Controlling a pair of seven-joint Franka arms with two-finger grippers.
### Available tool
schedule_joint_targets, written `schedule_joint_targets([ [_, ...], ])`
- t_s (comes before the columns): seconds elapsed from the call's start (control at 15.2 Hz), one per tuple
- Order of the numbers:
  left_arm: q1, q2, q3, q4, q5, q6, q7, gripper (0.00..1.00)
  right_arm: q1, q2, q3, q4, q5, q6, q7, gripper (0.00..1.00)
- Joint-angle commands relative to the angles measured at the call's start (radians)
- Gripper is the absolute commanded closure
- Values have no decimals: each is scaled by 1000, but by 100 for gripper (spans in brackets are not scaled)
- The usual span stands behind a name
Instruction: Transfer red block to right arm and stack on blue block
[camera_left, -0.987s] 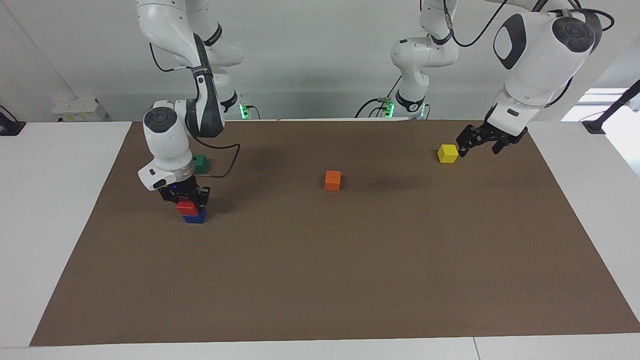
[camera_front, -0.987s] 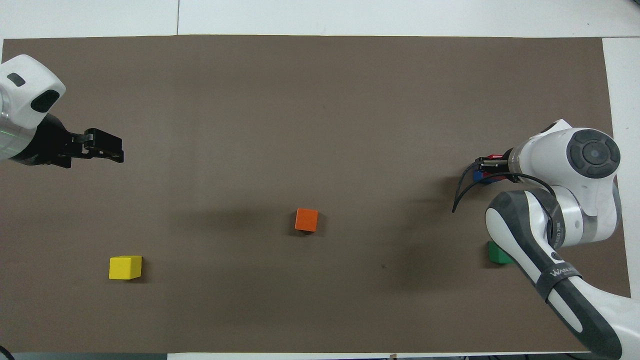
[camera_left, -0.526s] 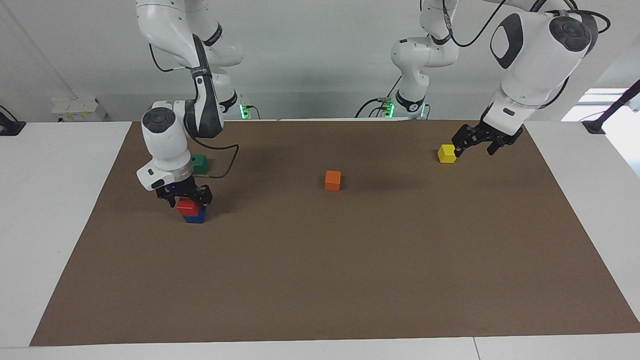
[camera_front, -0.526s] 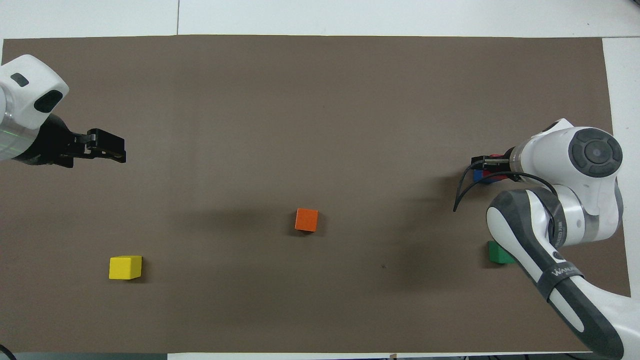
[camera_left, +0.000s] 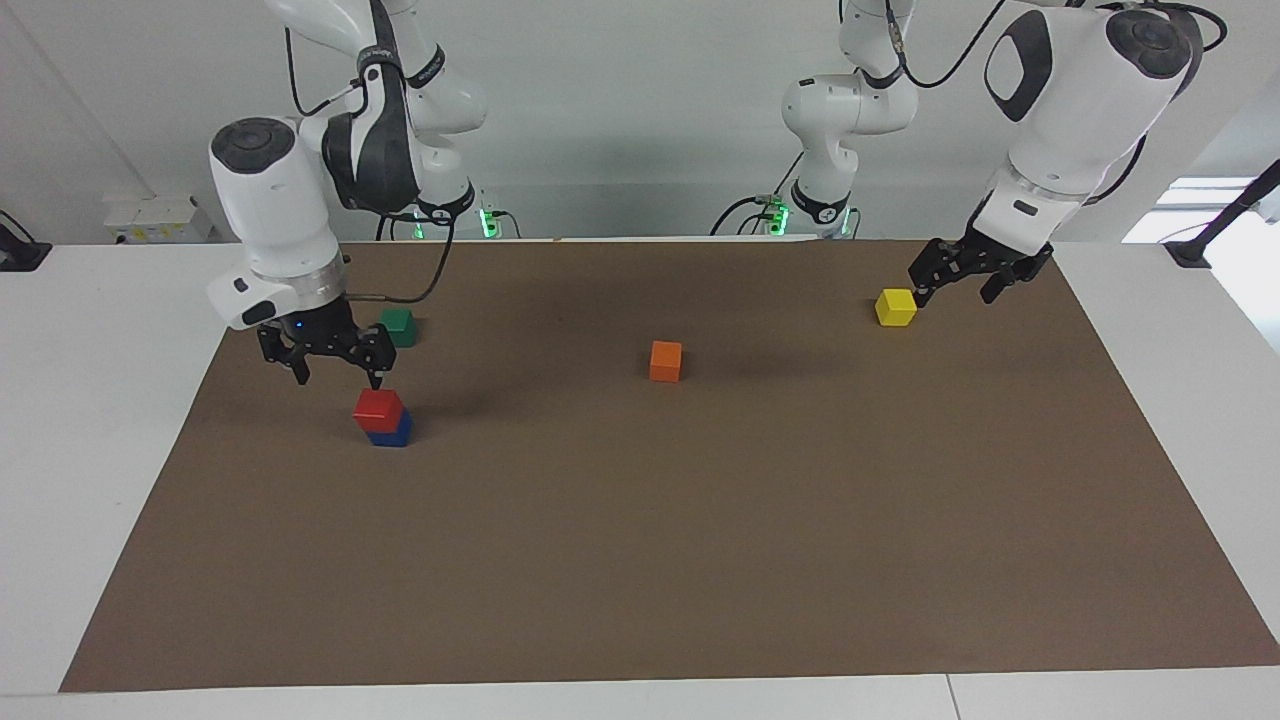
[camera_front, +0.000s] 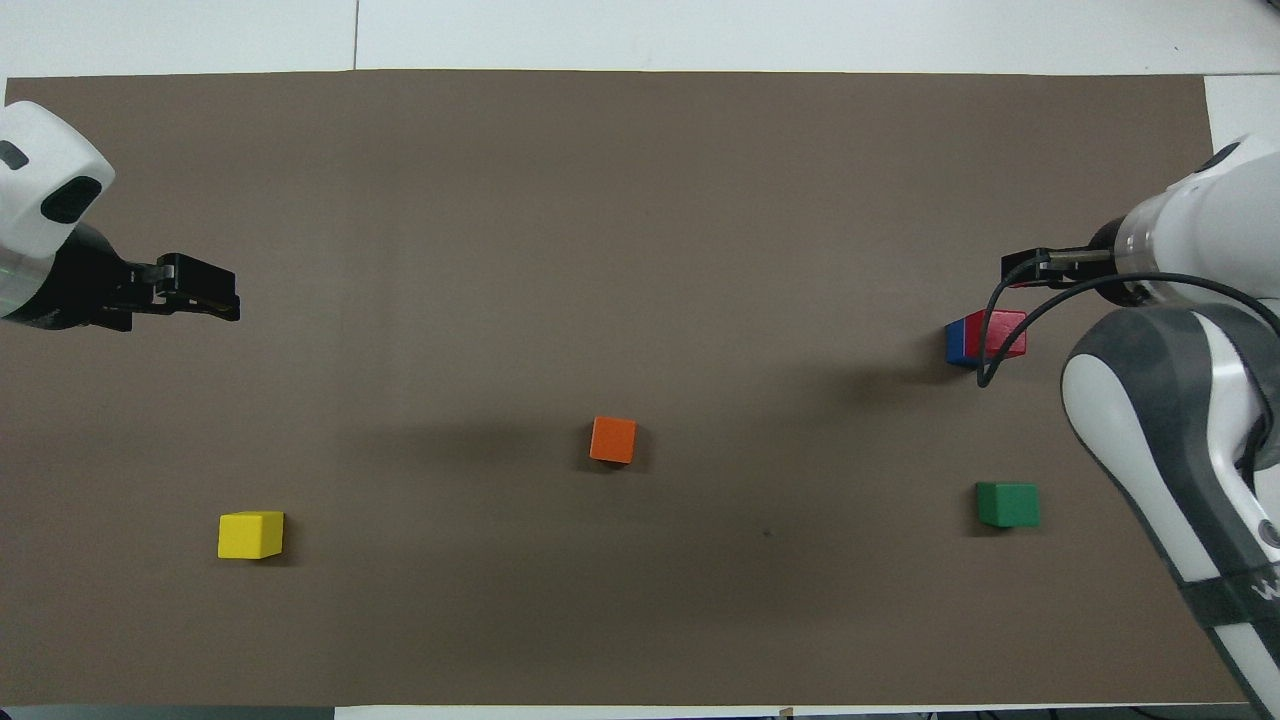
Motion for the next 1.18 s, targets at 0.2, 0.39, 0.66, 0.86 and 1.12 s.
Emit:
schedule_joint_targets([
  [0.2,-8,-15,10,0,-17,2,11,0,-37,-37,-8,232,67,-375,-247,0],
  [0.39,-8,-15,10,1,-17,3,13,0,-63,-44,-9,297,67,-451,-285,0],
  [0.66,-6,-15,12,0,-17,3,10,0,-43,-49,-56,365,71,-545,-285,0],
  [0.86,-3,-15,12,1,-11,8,13,0,-40,-86,-73,349,83,-600,-279,0],
  [1.12,1,-13,12,1,-11,8,14,0,-36,-101,-93,316,114,-551,-253,0],
])
